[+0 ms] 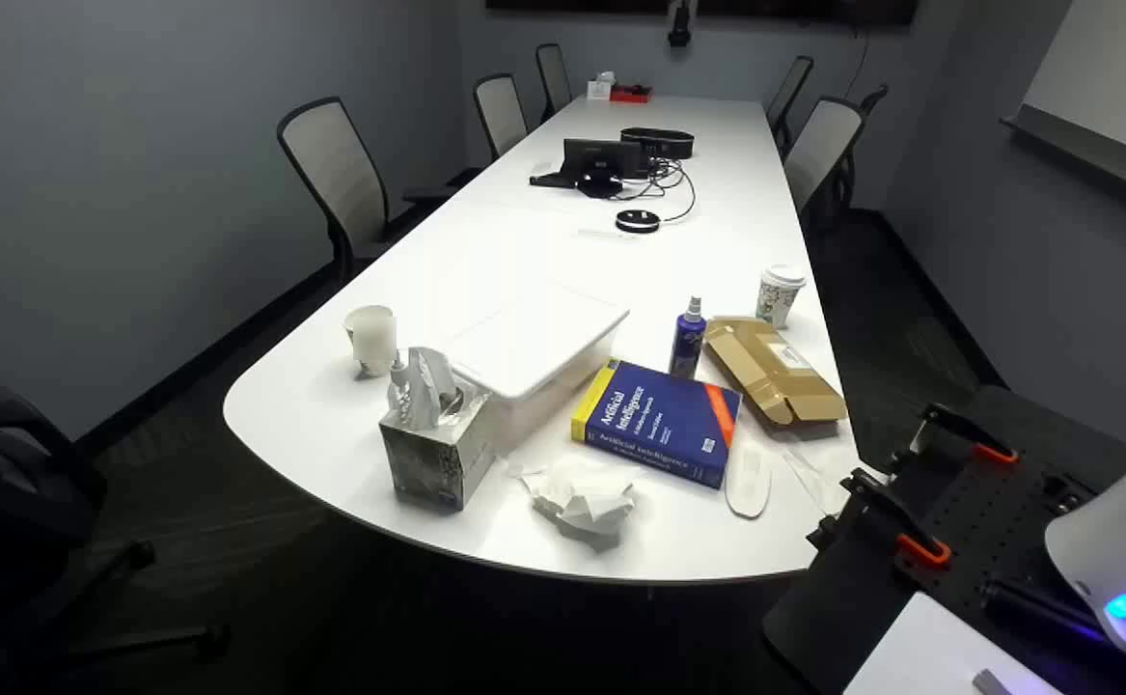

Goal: Push the top of the blue bottle downwards

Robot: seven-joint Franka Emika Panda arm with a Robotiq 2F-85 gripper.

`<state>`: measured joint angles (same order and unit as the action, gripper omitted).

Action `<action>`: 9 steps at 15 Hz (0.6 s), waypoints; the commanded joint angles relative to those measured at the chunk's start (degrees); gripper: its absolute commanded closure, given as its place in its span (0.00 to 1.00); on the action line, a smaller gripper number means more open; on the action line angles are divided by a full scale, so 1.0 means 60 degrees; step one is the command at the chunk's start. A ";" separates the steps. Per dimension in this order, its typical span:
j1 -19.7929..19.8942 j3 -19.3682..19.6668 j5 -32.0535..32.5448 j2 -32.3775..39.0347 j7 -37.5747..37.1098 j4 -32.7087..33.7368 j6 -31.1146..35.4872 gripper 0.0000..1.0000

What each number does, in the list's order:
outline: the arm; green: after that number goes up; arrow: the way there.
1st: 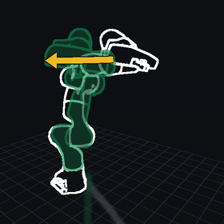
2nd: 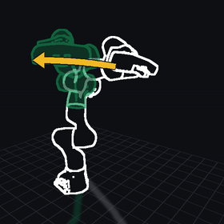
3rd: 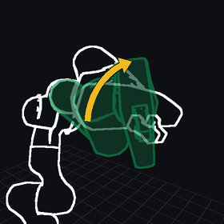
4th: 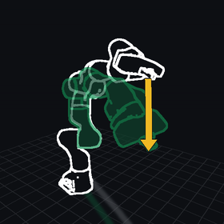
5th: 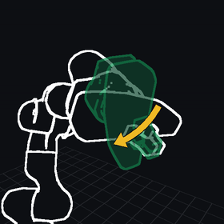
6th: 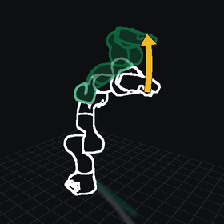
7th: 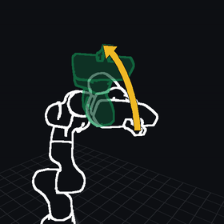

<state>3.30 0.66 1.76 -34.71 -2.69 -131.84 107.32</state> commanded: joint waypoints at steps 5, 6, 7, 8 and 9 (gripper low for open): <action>-0.0034 0.0028 0.0017 0.0007 -0.0012 0.0023 -0.0019 0.00; 0.0031 0.0046 0.0043 0.0151 -0.0098 0.0117 0.0001 0.00; 0.0114 0.0037 0.0093 0.0293 -0.0248 0.0181 0.0040 0.00; 0.0334 -0.0051 0.0261 0.0587 -0.0723 0.0277 0.0124 0.00; 0.0429 -0.0039 0.0311 0.0909 -0.1002 0.0363 0.0207 0.00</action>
<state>3.71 0.92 2.11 -33.93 -4.16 -131.74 107.51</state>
